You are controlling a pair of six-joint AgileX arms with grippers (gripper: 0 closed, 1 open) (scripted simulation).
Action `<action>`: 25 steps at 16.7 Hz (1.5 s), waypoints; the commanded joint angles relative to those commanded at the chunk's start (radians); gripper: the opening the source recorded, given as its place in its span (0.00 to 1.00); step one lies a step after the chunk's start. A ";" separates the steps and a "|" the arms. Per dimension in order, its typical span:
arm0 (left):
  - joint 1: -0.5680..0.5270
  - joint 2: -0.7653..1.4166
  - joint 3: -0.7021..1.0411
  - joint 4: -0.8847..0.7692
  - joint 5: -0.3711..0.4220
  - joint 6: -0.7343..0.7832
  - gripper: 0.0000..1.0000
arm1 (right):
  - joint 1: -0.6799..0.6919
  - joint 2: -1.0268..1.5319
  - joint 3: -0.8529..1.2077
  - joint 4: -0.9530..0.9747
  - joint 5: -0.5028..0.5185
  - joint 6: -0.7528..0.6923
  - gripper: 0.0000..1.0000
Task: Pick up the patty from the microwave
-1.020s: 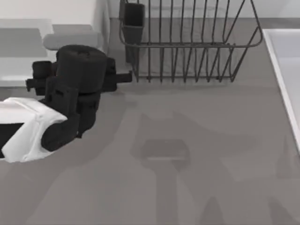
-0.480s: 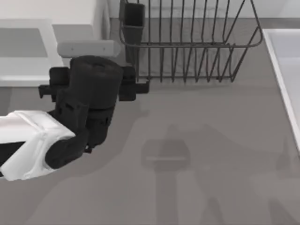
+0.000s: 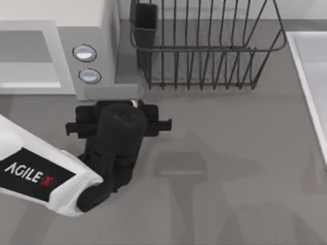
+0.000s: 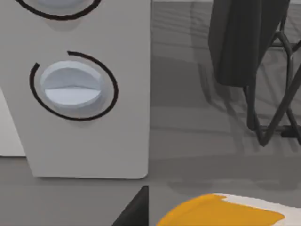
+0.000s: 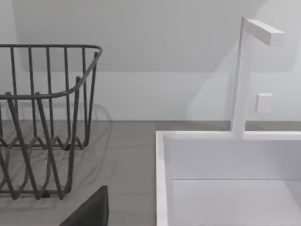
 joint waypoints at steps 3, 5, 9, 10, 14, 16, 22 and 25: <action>-0.004 0.116 -0.048 0.168 0.006 0.001 0.00 | 0.000 0.000 0.000 0.000 0.000 0.000 1.00; -0.004 0.163 -0.069 0.227 0.011 0.002 0.00 | 0.000 0.000 0.000 0.000 0.000 0.000 1.00; -0.004 0.177 -0.076 0.244 0.012 0.002 0.00 | 0.000 0.000 0.000 0.000 0.000 0.000 1.00; -0.004 0.177 -0.076 0.244 0.012 0.002 0.00 | 0.000 0.000 0.000 0.000 0.000 0.000 1.00; -0.004 0.177 -0.076 0.244 0.012 0.002 0.30 | 0.000 0.000 0.000 0.000 0.000 0.000 1.00; -0.004 0.177 -0.076 0.244 0.012 0.002 0.45 | 0.000 0.000 0.000 0.000 0.000 0.000 1.00; -0.004 0.177 -0.076 0.244 0.012 0.002 0.90 | 0.000 0.000 0.000 0.000 0.000 0.000 1.00; -0.004 0.177 -0.076 0.244 0.012 0.002 1.00 | 0.000 0.000 0.000 0.000 0.000 0.000 1.00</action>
